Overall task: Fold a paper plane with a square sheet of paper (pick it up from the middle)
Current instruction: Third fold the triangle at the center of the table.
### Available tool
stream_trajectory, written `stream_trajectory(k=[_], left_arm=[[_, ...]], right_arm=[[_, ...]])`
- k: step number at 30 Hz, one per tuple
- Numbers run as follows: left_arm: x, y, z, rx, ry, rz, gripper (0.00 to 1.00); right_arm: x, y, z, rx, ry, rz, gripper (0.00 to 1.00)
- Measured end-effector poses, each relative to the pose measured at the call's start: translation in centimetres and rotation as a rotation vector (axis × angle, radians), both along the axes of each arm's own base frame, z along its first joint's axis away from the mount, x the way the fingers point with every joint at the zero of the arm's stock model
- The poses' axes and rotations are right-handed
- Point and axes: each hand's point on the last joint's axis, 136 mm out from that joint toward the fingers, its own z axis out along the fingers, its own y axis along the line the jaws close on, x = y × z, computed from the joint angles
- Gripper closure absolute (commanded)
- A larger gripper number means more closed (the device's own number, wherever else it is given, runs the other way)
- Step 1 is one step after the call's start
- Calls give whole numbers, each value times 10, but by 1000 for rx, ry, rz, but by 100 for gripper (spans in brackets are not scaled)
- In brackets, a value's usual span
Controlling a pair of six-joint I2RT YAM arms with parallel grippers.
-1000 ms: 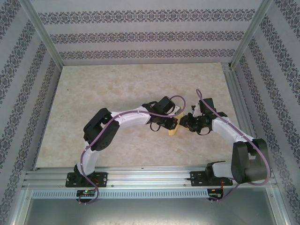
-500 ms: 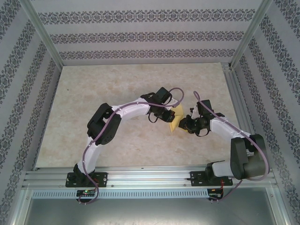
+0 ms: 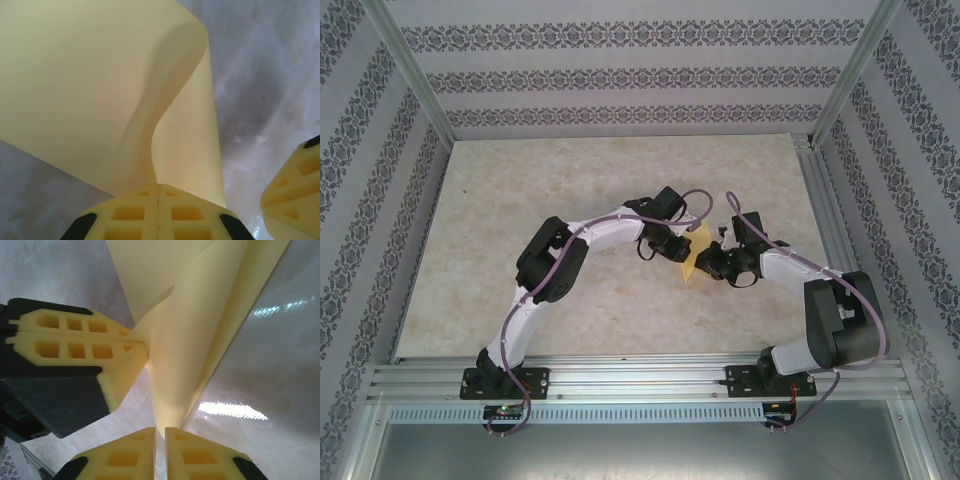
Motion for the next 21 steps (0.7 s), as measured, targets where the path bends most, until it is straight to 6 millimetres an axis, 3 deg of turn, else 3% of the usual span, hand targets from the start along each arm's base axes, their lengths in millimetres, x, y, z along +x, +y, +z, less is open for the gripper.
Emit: stream_trajectory(k=[8,21], left_arm=[[15,-5,13,-24,-35,-10,91],[14,-3,-4,16,-12,-35,91]], right_arm=[[7,5,-2,38,-5,-19,86],[14,10,-11,74,6,-39,87]])
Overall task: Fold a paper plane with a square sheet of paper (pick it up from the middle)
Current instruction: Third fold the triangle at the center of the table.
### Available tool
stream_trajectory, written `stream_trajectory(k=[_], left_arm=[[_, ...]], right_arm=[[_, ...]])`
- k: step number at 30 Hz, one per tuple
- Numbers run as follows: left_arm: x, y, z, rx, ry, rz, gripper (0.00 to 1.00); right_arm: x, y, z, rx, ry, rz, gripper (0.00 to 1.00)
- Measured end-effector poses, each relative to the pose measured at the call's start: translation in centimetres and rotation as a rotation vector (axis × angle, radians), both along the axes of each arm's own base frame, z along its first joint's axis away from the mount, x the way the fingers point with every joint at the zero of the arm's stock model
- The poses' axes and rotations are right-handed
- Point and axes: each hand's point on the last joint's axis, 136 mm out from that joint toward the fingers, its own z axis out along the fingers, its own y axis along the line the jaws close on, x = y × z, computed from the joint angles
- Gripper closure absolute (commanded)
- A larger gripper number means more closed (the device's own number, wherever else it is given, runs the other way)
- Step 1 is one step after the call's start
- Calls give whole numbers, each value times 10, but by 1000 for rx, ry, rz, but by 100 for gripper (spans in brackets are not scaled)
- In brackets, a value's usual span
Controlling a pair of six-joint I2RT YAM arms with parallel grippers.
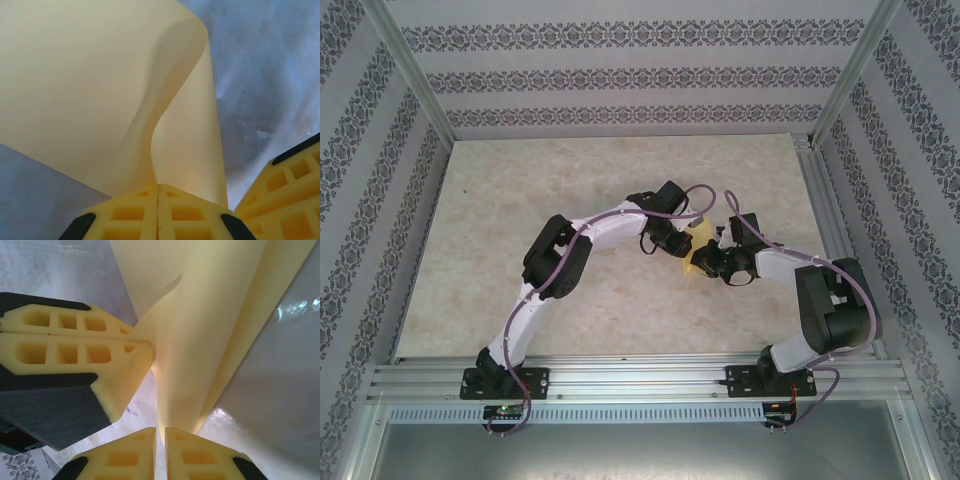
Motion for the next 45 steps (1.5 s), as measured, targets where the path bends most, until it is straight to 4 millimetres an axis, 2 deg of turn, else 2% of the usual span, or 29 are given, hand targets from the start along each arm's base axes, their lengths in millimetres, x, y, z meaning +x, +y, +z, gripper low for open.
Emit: stream_trajectory(k=[11,31,45], left_arm=[[12,2,4,-2,-16,4,90],[13,2,-6,15,-2,-6,89],[15,0,-7,14,-6,-15,89]], right_arm=[[0,2,-5,11,18,-4,86],[7,7,1,56,-3,-11,86],[2,6,-15,40,36,-11,86]])
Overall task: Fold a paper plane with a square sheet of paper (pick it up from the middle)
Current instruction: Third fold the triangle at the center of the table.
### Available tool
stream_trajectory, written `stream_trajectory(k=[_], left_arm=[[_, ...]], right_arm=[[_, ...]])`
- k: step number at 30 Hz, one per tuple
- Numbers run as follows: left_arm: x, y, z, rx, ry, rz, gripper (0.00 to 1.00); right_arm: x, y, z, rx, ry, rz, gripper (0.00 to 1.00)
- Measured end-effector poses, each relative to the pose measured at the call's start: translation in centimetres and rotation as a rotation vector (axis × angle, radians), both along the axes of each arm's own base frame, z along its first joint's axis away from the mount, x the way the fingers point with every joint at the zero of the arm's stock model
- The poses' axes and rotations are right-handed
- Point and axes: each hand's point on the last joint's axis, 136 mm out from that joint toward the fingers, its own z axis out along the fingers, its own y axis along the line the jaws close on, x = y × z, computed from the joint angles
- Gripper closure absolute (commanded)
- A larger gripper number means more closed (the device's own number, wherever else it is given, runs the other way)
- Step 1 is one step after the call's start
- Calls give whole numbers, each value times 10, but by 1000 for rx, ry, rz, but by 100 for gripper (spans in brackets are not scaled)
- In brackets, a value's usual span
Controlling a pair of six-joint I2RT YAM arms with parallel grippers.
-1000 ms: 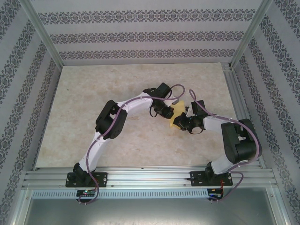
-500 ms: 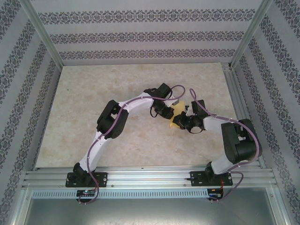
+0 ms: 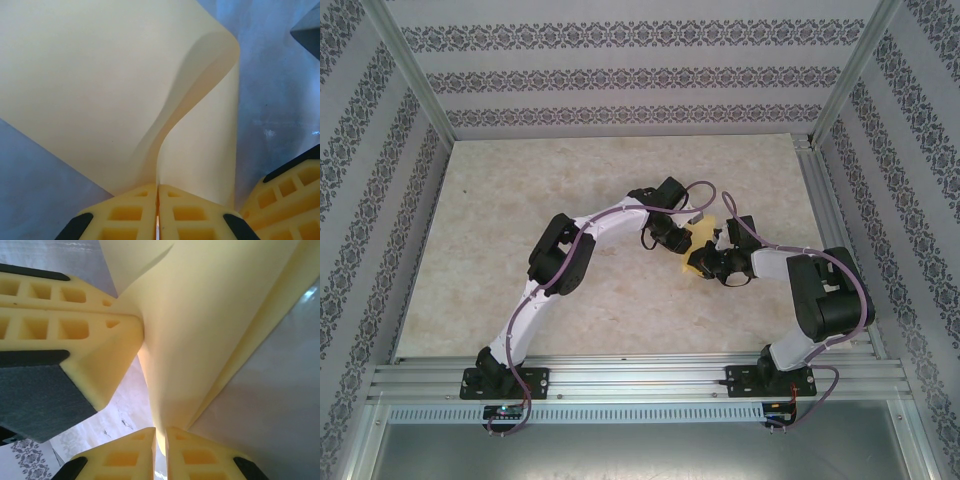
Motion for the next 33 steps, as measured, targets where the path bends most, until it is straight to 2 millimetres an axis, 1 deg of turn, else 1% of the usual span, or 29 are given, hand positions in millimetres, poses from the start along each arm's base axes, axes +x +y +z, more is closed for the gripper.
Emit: stream_trajectory(k=[6,10,13,17,21,23,26,33], left_arm=[[0,0,0,0,-2,-3,89],[0,0,0,1,-1,-3,89],[0,0,0,1,-1,-3,89],[0,0,0,3,0,-3,89],[-1,1,0,5,2,-4,89],[-1,1,0,5,2,-5,88],[-1,1,0,5,2,-6,89],[0,-1,0,1,8,-8,89]], right_arm=[[-7,-4,-7,-32,32,3,87],[-9,-4,-7,-39,34,10,86],[-10,-5,-1,-43,26,8,86],[-5,-3,17,-30,-30,4,86],[-5,1,21,-20,-39,11,86],[-4,8,23,-1,-47,22,87],[-1,13,18,24,-37,25,87],[-3,11,-5,5,21,19,87]])
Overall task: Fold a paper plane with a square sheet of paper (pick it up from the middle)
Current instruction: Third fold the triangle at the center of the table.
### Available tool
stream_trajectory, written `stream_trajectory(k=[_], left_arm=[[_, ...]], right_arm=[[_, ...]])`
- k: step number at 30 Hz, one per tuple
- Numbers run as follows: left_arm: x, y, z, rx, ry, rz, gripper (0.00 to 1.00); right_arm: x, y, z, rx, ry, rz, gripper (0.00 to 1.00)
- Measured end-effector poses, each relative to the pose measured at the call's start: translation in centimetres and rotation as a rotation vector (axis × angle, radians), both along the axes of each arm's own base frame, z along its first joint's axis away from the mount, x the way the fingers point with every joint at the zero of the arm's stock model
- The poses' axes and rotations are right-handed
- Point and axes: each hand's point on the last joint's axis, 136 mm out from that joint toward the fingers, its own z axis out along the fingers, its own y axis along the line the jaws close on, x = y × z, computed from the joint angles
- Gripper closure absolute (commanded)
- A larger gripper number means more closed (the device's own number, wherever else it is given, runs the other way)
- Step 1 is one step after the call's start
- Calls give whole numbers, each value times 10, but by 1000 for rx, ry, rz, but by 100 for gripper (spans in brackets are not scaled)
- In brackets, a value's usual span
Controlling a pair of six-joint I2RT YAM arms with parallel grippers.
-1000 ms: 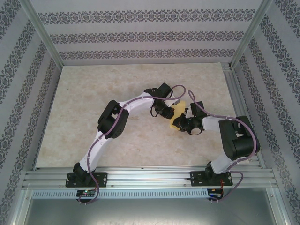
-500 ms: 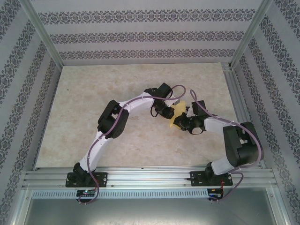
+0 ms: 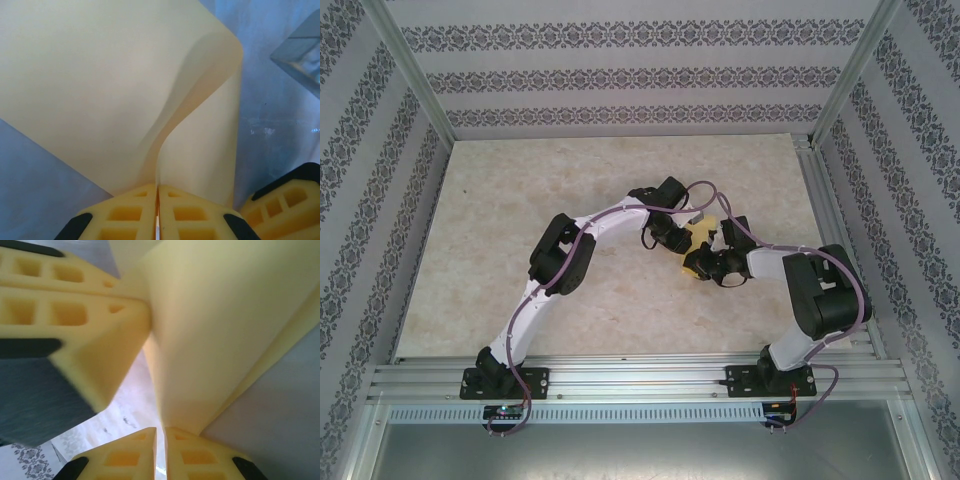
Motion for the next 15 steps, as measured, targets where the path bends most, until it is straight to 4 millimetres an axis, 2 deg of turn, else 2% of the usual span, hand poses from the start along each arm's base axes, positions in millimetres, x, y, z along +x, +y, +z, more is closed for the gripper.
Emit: stream_trajectory(k=[9,15], left_arm=[[1,1,0,-9,10,-1,88],[1,1,0,-8,10,-1,88]], right_arm=[[0,-1,-1,-8,-1,0,87],[5,3,17,-1,-39,6,87]])
